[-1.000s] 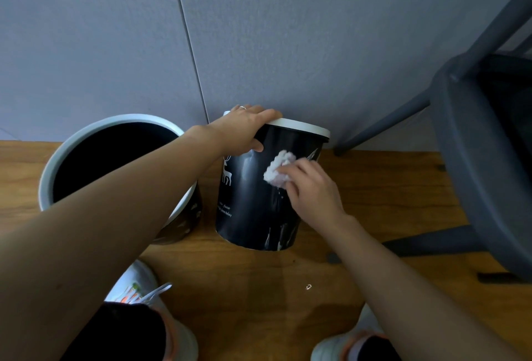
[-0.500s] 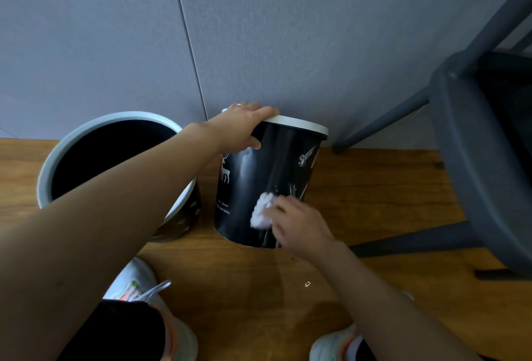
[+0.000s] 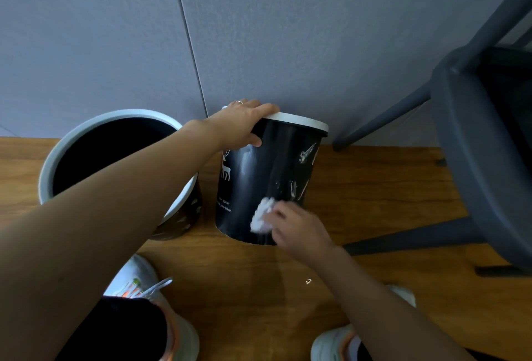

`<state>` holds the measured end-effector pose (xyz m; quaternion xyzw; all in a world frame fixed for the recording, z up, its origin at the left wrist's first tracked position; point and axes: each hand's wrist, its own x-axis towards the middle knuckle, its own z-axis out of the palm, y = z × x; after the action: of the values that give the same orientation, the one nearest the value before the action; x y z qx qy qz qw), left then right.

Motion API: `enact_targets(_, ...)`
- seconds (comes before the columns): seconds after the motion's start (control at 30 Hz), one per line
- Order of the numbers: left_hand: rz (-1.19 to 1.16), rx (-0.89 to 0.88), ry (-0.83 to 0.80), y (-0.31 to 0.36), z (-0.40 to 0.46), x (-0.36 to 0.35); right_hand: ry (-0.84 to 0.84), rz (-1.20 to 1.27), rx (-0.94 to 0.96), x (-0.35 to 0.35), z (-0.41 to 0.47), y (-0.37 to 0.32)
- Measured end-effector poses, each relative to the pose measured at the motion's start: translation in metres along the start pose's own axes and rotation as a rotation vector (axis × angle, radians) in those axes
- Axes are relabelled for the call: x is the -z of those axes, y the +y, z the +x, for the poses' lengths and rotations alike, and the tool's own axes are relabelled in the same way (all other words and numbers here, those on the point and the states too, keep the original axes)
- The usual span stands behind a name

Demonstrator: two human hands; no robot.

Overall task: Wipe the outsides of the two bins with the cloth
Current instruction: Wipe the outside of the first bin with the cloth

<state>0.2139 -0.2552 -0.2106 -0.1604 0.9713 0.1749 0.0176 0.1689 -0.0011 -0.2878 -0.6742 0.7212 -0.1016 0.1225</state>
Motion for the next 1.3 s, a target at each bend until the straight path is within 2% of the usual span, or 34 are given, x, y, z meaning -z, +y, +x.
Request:
enact_targets(0.13, 0.008, 0.008, 0.002, 0.001, 0.002, -0.001, 0.275, 0.049, -0.162, 0.030, 0.024, 0.020)
enact_targets(0.2, 0.011, 0.005, 0.002, 0.001, 0.002, -0.001, 0.315, 0.046, -0.172, 0.032, 0.029, 0.021)
enact_targets(0.27, 0.011, 0.004, 0.001, 0.000, 0.002, -0.001, 0.233, 0.012, -0.173, 0.023, 0.022, 0.016)
enact_targets(0.43, -0.012, -0.016, 0.008, -0.003, 0.000, -0.002, -0.147, -0.016, 0.010, -0.011, -0.012, -0.004)
enact_targets(0.5, -0.016, -0.018, 0.008, -0.005, 0.000, -0.002, -0.199, -0.011, 0.023, -0.013, -0.014, -0.007)
enact_targets(0.57, -0.020, -0.014, 0.007, -0.005, 0.000, -0.002, -0.132, -0.022, -0.006, -0.005, -0.004, -0.002)
enact_targets(0.73, -0.010, -0.002, 0.008, -0.003, 0.001, -0.003, 0.252, -0.030, -0.146, 0.036, 0.034, 0.021)
enact_targets(0.8, -0.011, -0.003, 0.010, -0.004, 0.002, -0.003, 0.318, -0.018, -0.155, 0.040, 0.040, 0.022)
enact_targets(0.87, -0.014, -0.004, 0.009, -0.005, 0.002, -0.003, 0.250, -0.029, -0.156, 0.032, 0.034, 0.018)
enact_targets(1.0, -0.024, -0.016, 0.010, -0.007, 0.002, -0.003, -0.080, -0.038, -0.061, -0.007, -0.005, 0.000)
enact_targets(1.1, -0.023, -0.023, 0.021, -0.007, 0.001, -0.003, -0.181, -0.012, 0.011, -0.021, -0.019, -0.006)
enact_targets(1.2, -0.018, -0.022, 0.023, -0.006, 0.000, -0.003, -0.058, 0.034, -0.013, -0.013, -0.016, -0.002)
enact_targets(1.3, -0.008, -0.012, 0.014, -0.005, 0.000, -0.002, 0.218, 0.192, -0.218, 0.006, -0.006, 0.001)
